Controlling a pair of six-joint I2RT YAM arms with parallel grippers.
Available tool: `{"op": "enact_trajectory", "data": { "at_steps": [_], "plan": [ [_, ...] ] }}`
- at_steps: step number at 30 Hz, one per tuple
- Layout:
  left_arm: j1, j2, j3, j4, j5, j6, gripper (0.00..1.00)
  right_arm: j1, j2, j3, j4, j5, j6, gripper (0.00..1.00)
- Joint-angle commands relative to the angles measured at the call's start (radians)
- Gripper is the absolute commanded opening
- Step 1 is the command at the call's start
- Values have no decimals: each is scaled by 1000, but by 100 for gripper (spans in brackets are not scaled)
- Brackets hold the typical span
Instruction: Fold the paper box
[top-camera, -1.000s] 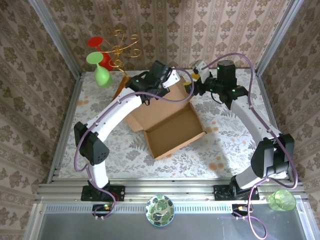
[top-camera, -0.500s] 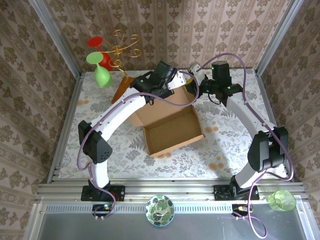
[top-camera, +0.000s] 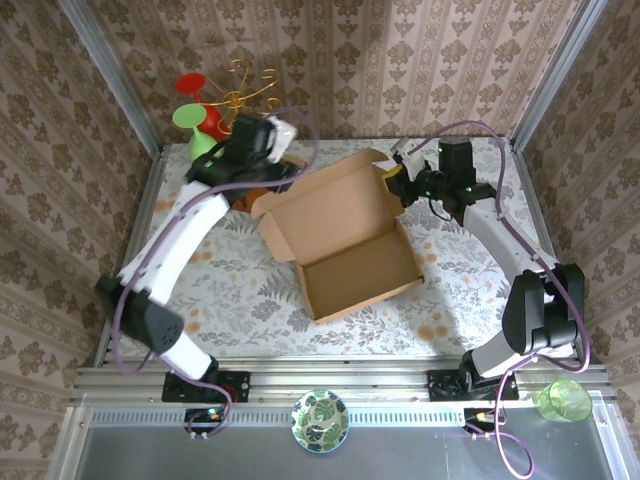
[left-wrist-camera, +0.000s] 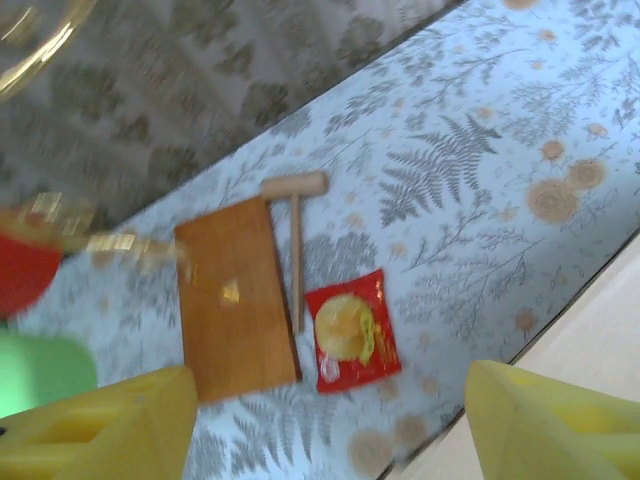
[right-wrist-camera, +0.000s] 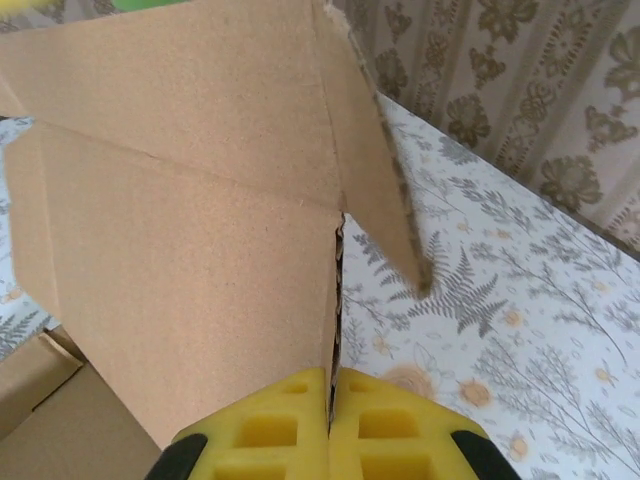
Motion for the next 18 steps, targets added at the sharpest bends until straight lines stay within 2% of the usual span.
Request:
{"op": "enact_trajectory", "data": {
  "at_steps": [1,6,18],
  "plan": [
    [28,-157,-191,40,136,-183,70,-24,-47,-37,83,8,9,0],
    [132,-233,-397,109,289,-265,66,-57,-56,-68,122,13,26,0],
    [154,-104,-474,220,412,-242,66,-75,-45,-89,151,14,58,0]
  ]
}}
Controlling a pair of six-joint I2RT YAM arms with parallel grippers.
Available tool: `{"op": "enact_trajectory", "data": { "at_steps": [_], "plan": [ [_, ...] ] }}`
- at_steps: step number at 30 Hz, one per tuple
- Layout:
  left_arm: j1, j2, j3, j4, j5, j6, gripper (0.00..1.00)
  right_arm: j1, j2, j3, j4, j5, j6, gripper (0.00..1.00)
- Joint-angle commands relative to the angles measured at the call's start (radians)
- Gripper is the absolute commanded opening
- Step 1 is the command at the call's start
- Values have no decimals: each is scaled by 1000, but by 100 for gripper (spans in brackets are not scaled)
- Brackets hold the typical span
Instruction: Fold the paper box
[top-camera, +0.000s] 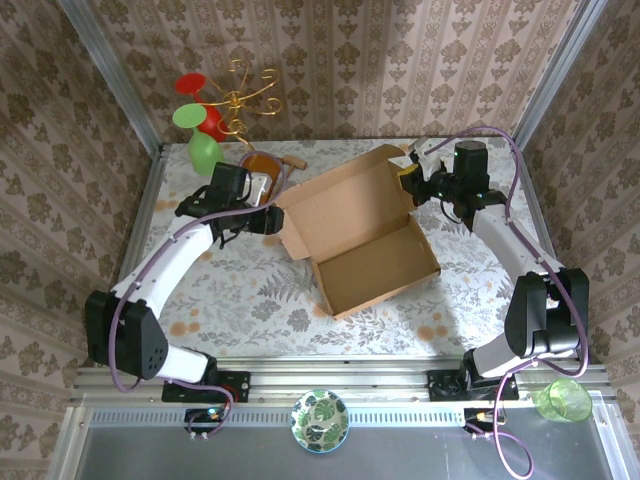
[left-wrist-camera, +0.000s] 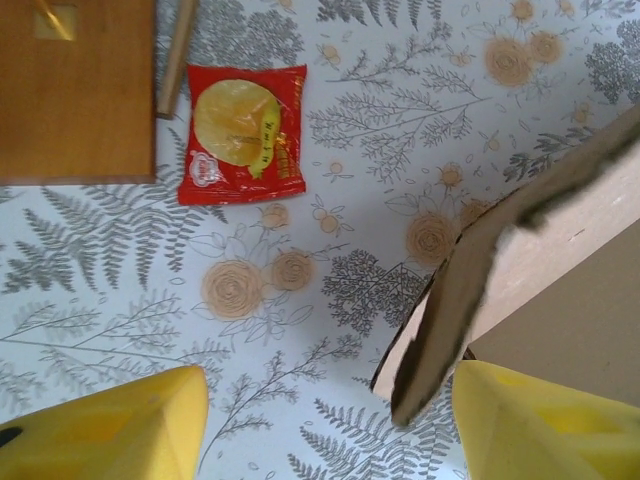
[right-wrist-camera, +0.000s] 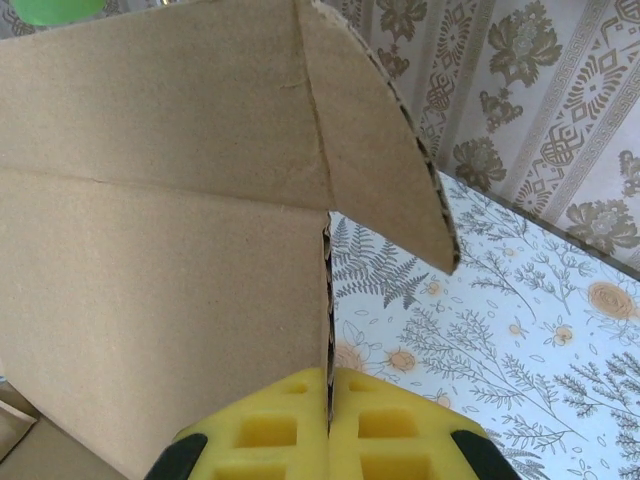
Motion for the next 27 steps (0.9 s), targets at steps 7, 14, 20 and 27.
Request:
{"op": "enact_trajectory", "data": {
  "at_steps": [7,14,20,27],
  "plan": [
    [-5,65,-16,66,102,-26,60,-11,-23,-23,55,2,33,0],
    [-14,94,-10,66,110,-86,41,-11,-28,-36,70,11,54,0],
    [-24,101,6,92,115,-198,17,-10,-37,-74,121,31,106,0],
    [-52,128,95,114,48,-253,1,22,-62,-148,256,126,236,0]
  ]
}}
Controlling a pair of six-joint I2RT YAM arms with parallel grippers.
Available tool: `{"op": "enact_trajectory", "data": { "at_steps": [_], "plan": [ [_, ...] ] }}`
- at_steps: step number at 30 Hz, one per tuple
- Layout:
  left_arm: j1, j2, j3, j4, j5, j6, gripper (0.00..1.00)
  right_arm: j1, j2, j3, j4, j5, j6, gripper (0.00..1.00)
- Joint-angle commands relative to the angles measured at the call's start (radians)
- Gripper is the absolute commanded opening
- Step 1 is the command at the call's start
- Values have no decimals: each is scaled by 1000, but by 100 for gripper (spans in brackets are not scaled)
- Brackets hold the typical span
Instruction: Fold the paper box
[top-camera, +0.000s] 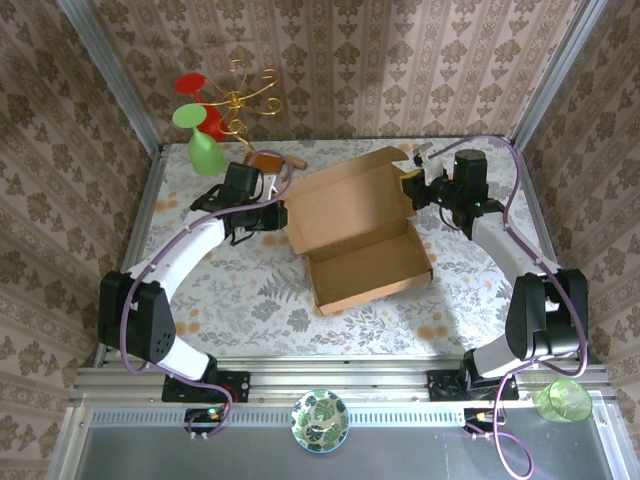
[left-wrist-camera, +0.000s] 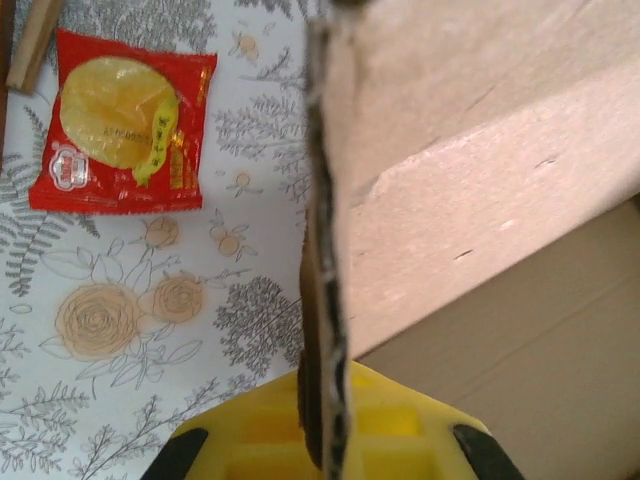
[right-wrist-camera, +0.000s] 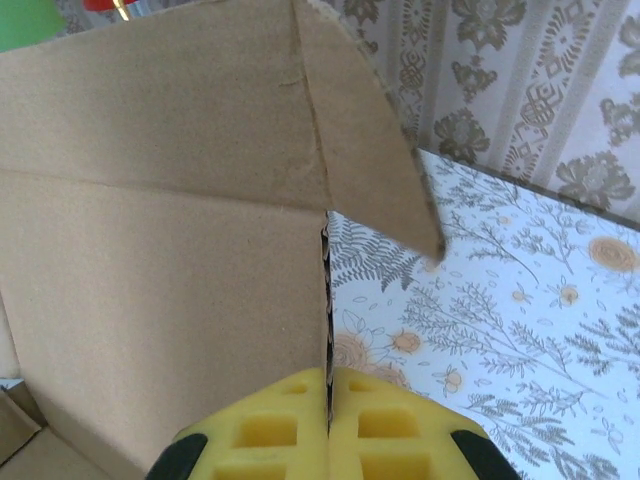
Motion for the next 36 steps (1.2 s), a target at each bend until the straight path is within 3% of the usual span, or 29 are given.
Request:
{"op": "enact_trajectory", "data": {
  "at_steps": [1,8,15,25,36],
  "plan": [
    [-14,35,71,22,-47,-52,0,33,-37,-34,127,68,79,0],
    [-59,108,184,87,-134,-43,0,90,-16,-110,346,267,149,0],
    [-91,181,225,313,-186,-25,0,123,84,-92,516,432,212,0],
    [-114,224,7,845,-234,-10,0,138,205,-133,696,532,320,2],
    [-139,186,-189,1122,-234,6,0,164,177,-264,777,617,350,4]
  ]
}}
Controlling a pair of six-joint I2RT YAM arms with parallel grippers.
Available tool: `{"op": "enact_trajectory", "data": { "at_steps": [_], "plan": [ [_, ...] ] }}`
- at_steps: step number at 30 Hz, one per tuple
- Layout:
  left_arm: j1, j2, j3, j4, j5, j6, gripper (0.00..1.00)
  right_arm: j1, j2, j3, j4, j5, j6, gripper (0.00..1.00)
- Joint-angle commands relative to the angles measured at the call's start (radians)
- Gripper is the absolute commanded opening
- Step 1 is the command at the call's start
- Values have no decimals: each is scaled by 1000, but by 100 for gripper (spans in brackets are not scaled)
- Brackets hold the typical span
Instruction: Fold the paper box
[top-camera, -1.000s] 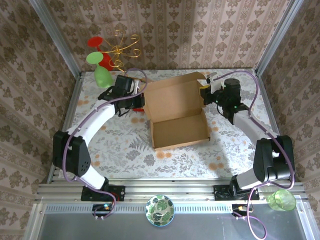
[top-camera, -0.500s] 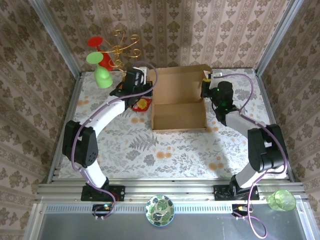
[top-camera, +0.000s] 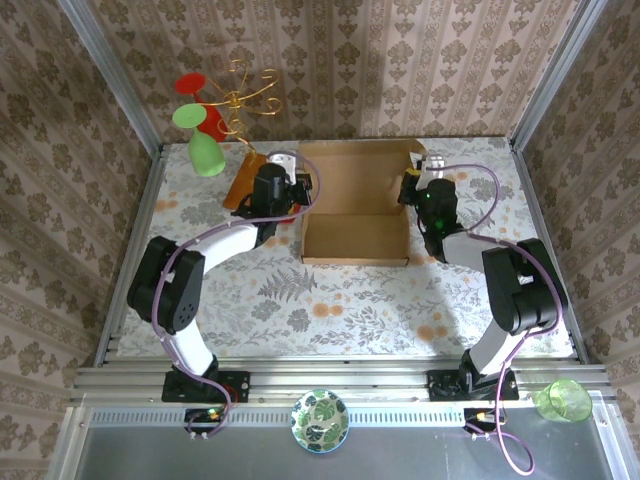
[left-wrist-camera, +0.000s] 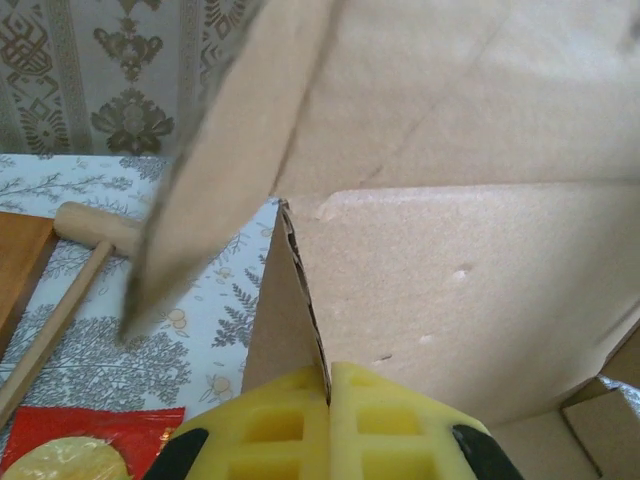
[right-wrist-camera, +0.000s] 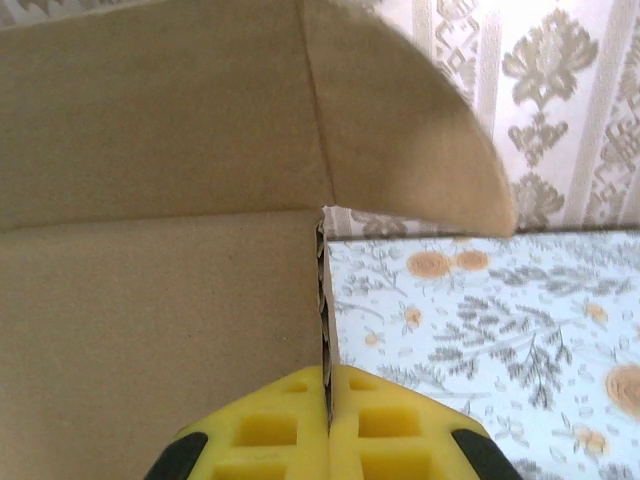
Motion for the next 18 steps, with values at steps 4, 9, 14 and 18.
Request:
{"op": "enact_trajectory", "data": {
  "at_steps": [4,9,14,18],
  "plan": [
    [-33,-54,-100,243,26,41,0,37,-32,-74,99,29,52,5],
    [-36,-87,-195,298,1,56,0,50,-39,-105,114,41,47,7],
    [-42,-111,-256,335,-6,65,0,56,-57,-140,119,55,61,9],
    [-58,-128,-306,373,-24,68,0,60,-75,-162,126,62,75,14]
  ]
}}
